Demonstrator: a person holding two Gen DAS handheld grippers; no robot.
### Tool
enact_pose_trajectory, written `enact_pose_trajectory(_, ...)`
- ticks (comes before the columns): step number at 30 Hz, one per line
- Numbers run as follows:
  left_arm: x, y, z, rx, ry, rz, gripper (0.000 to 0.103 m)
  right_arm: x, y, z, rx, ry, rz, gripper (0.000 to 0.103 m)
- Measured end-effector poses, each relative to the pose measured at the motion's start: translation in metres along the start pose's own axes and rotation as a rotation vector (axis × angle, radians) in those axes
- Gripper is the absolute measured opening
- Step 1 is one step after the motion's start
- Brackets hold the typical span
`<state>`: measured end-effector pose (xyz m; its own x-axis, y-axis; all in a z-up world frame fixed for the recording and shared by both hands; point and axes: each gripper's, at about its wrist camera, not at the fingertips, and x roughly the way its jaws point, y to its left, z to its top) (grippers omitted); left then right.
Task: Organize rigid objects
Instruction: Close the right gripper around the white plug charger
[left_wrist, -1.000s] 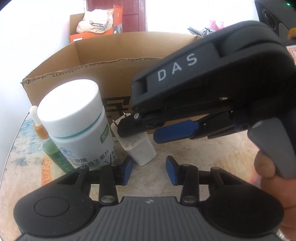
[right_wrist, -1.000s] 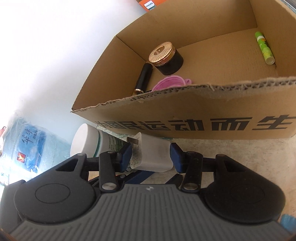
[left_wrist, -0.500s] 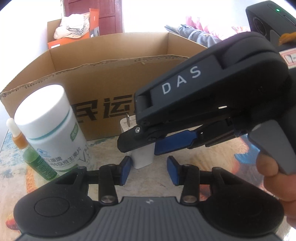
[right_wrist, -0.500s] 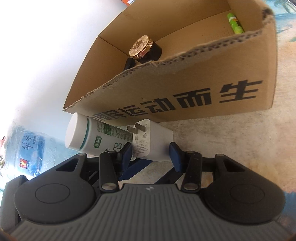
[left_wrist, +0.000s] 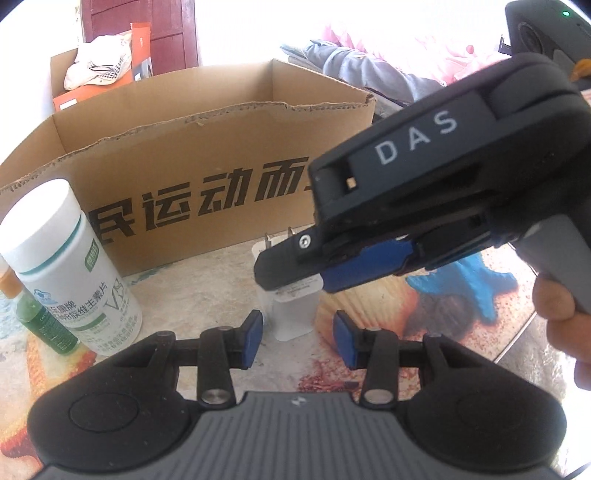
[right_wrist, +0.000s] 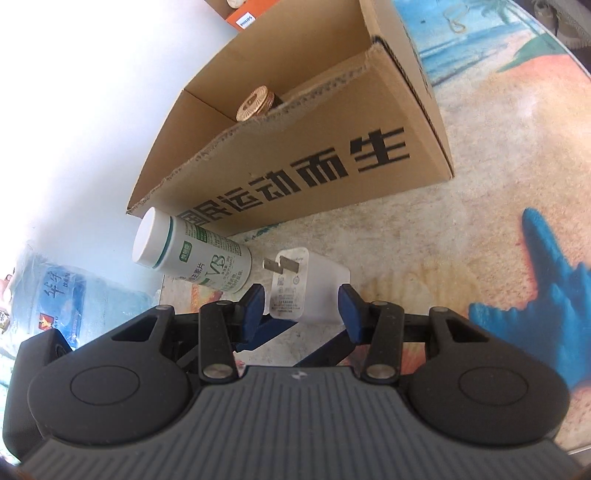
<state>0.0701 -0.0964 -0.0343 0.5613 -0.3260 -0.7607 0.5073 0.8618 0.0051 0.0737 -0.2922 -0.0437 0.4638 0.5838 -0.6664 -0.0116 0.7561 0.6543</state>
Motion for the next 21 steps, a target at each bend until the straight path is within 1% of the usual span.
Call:
enact_pose_trajectory(2, 0.000, 0.001, 0.002, -0.004, -0.006, 0.009, 0.043, -0.007, 0.005, 0.006, -0.022, -0.031, -0.015, 0.046)
enact_pose_trajectory(5, 0.001, -0.002, 0.008, -0.010, -0.011, 0.029, 0.043, -0.009, 0.008, 0.013, -0.035, -0.048, -0.014, 0.046)
enact_pose_trajectory(9, 0.007, -0.008, 0.010, -0.022, 0.004, 0.034, 0.041, -0.001, 0.009, 0.016, -0.045, -0.036, -0.031, 0.046)
enact_pose_trajectory(13, 0.011, -0.014, 0.009, -0.011, 0.014, 0.044, 0.036, 0.010, 0.008, 0.013, -0.050, -0.018, -0.052, 0.046)
enact_pose_trajectory(15, 0.015, -0.017, 0.008, -0.010, 0.013, 0.056, 0.035, 0.015, 0.007, 0.012, -0.036, -0.013, -0.043, 0.046)
enact_pose_trajectory(17, 0.017, -0.018, 0.008, -0.012, 0.012, 0.061, 0.035, 0.015, 0.005, 0.011, -0.026, -0.013, -0.033, 0.043)
enact_pose_trajectory(19, 0.015, -0.020, 0.009, -0.007, 0.011, 0.069, 0.034, 0.014, 0.007, 0.009, -0.039, -0.016, -0.046, 0.041)
enact_pose_trajectory(21, 0.020, -0.024, 0.013, -0.005, 0.014, 0.075, 0.034, 0.013, 0.009, 0.008, -0.044, -0.019, -0.053, 0.041)
